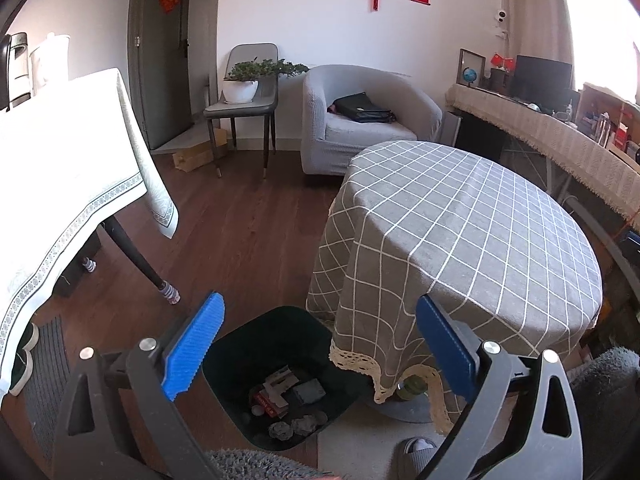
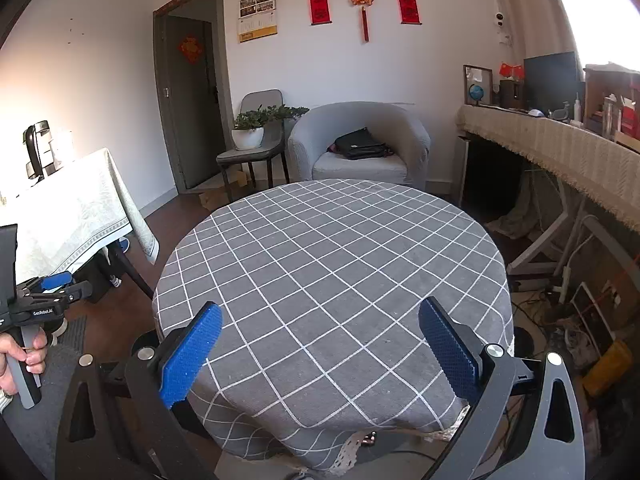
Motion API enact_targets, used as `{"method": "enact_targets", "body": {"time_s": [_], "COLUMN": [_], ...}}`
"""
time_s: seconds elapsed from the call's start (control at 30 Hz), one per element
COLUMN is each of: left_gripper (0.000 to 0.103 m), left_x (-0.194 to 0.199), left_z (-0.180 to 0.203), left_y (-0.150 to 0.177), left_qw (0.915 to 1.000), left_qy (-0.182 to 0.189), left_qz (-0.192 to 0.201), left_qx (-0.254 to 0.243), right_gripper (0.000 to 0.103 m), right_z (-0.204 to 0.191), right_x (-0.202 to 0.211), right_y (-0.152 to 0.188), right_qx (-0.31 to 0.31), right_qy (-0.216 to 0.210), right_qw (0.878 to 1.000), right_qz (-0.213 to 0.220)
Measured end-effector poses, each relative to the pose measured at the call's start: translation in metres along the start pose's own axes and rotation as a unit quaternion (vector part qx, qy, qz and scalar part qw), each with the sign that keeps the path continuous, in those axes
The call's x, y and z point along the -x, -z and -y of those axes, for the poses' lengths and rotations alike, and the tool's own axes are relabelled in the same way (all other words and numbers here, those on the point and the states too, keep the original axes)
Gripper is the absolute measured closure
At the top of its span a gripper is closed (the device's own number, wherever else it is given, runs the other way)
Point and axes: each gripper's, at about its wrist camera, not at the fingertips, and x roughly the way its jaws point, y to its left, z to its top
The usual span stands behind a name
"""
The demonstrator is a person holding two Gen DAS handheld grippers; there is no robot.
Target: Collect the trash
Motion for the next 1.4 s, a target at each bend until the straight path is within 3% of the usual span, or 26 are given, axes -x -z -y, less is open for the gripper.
{"method": "enact_targets", "body": {"time_s": [0.37,1.4], "left_gripper": [0.004,0.004], "left_x": [0.0008,-0.0037], "left_z": [-0.0054,-0.0062], "left_y": [0.0001,-0.0002], "left_qw": [0.9998,0.9997], "left_qy": [-0.017,-0.014], "left_qz": [0.003,-0.008], "left_qx": [0.015,0.019], "right_gripper": [0.004,0.004], "right_z": [-0.0023,-0.002], "right_x": [-0.0006,-0.0012], "right_y": [-0.0001,0.0013], "right_qx": [0.004,0.006], "right_qy": [-0.003,-0.001], "right_qw": [1.0,1.0], "right_qz": [-0.001,-0.006]}}
